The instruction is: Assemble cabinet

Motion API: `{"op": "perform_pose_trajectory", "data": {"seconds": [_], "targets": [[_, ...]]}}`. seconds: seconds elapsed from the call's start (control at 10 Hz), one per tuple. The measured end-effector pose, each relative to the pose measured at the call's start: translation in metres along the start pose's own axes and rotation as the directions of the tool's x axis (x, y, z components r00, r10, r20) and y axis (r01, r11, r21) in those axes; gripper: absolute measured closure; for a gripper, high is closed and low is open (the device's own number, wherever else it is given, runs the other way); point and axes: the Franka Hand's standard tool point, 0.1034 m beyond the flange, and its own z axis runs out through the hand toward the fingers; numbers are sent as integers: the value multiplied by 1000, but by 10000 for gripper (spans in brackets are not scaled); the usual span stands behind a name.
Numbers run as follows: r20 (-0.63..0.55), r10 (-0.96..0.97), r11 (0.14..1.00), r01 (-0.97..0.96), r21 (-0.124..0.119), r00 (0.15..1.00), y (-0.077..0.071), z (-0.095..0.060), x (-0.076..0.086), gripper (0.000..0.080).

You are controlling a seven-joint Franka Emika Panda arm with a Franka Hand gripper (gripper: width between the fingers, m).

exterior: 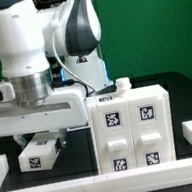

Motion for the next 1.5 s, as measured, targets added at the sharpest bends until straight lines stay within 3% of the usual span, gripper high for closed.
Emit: {"op": "perform_pose_trajectory", "data": {"seconds": [0.4, 0.7, 1.3, 1.5], "targets": [[13, -2, 1000, 2, 5, 1000, -3, -3, -1, 241], [47, -4, 999, 2, 41, 999, -31, -48, 2, 239], [62, -23, 997, 19, 73, 998, -84, -119, 20, 239], [68, -14, 997, 9, 80, 998, -91, -136, 22, 239]]}}
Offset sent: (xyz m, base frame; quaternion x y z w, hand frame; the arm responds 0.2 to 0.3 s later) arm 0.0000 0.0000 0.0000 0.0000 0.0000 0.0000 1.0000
